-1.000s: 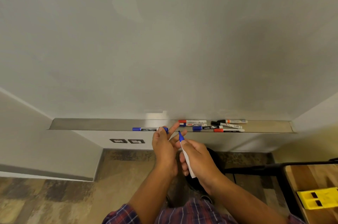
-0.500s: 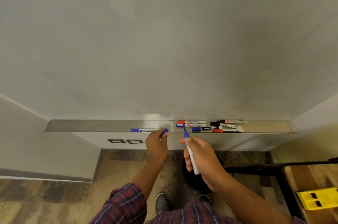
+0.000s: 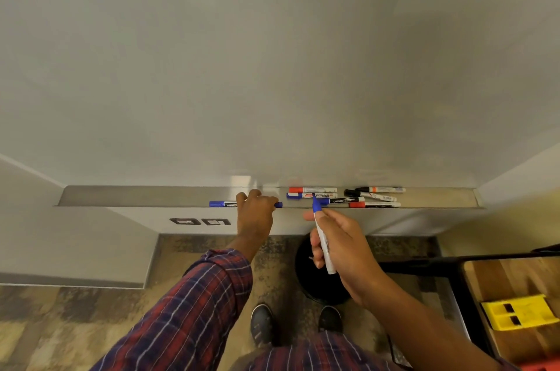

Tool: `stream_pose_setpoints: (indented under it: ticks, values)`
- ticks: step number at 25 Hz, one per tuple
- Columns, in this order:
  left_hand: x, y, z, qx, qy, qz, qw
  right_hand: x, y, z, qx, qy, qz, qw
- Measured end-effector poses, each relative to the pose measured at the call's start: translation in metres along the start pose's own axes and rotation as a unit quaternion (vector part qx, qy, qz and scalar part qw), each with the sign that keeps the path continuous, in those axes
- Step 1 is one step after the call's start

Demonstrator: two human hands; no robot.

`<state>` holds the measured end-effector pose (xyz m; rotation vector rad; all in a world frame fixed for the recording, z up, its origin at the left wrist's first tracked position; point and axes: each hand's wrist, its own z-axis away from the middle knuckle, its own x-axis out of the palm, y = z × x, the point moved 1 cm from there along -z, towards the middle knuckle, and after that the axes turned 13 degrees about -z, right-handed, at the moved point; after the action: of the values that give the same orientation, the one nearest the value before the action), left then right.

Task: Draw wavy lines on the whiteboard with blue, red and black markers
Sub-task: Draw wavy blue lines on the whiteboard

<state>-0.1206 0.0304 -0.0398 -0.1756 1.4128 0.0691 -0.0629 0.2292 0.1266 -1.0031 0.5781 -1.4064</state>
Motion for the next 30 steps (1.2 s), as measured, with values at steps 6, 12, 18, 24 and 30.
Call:
stream_pose_setpoints:
  ticks: [6, 12, 18, 24, 30]
  values:
    - [0.006, -0.001, 0.007, 0.025, 0.016, -0.004, 1.000, 0.001, -0.005, 0.004, -0.025, -0.006, 0.008, 1.000]
    - [-0.002, -0.006, 0.018, 0.034, 0.068, 0.037, 0.996, 0.008, -0.023, 0.004, -0.109, -0.044, 0.041, 0.992]
    - [-0.051, -0.001, 0.037, 0.062, 0.240, 0.037, 0.968, 0.021, -0.062, 0.008, -0.260, -0.075, 0.020, 0.963]
    - [-0.162, -0.004, 0.033, 0.052, 0.427, 0.047, 0.902, 0.032, -0.133, 0.026, -0.436, -0.114, 0.030, 0.892]
    - [-0.291, -0.021, 0.016, 0.049, 0.559, 0.012, 0.828, 0.033, -0.215, 0.041, -0.532, -0.191, -0.022, 0.825]
